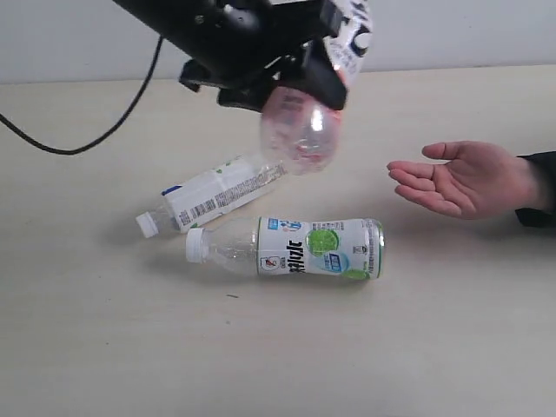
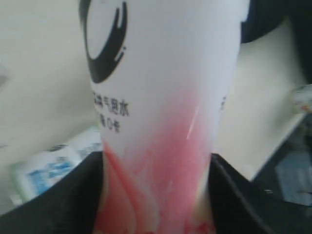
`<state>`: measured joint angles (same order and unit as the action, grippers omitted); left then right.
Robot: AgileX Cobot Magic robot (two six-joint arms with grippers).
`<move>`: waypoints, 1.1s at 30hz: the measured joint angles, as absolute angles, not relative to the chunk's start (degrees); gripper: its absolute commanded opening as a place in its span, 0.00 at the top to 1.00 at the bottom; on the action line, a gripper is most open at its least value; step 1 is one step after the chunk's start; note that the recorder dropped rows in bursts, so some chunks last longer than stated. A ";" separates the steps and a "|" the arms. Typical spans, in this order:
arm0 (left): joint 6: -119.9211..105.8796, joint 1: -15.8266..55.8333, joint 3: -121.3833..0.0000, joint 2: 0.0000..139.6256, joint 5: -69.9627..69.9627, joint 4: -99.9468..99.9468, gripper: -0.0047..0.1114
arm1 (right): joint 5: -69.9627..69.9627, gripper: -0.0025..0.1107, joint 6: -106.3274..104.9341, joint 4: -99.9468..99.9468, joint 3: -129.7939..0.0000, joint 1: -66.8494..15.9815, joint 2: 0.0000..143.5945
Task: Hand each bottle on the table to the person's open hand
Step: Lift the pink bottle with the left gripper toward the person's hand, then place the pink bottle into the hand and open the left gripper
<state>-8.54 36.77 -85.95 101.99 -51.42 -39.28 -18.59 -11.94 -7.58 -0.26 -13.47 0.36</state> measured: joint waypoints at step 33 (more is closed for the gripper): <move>-14.09 56.09 -89.19 126.19 -14.61 -80.94 0.96 | -18.59 0.98 -11.94 -7.58 -0.26 -13.47 0.36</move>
